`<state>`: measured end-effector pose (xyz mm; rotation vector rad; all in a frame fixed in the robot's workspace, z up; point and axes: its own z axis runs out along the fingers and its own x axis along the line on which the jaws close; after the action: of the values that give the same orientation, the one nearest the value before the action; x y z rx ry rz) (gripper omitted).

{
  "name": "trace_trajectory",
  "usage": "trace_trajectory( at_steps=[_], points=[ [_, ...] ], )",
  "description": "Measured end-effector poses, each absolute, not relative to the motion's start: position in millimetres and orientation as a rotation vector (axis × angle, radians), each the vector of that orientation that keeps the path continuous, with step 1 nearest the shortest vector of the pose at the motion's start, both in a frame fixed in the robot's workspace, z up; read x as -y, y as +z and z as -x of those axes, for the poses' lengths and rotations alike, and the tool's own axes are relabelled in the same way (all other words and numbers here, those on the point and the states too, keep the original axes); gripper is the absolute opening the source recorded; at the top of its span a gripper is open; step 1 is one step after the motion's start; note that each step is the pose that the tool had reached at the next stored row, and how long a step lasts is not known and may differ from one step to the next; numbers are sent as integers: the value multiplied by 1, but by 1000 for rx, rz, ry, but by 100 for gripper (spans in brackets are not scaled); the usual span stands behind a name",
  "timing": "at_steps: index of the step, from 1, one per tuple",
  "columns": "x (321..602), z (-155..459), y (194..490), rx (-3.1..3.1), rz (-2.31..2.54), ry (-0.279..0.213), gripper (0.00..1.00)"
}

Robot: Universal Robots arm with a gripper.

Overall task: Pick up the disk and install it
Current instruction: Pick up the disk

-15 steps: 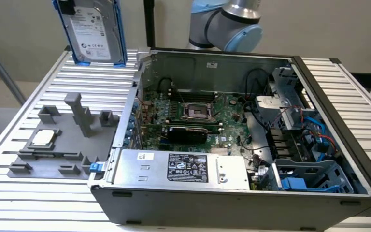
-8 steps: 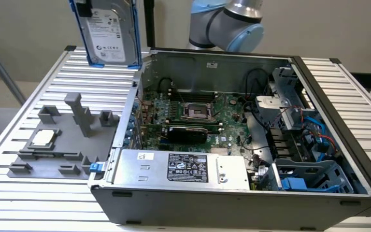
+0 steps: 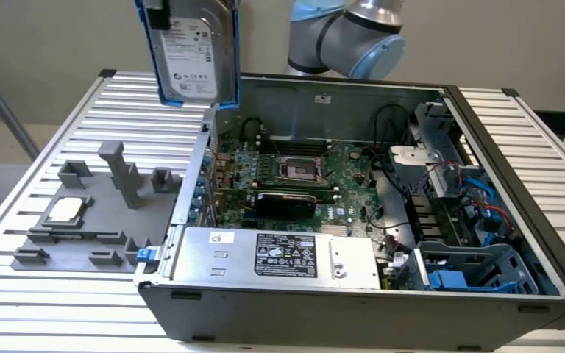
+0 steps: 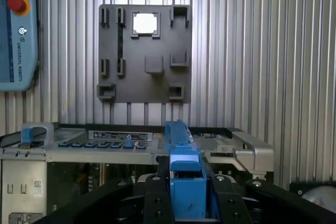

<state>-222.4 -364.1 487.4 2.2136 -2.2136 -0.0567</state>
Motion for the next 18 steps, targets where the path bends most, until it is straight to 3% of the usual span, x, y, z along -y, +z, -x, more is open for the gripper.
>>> trace_trajectory(
  at_steps=[18],
  points=[
    [386,140,486,2214,-2214,-57,33]
  ],
)
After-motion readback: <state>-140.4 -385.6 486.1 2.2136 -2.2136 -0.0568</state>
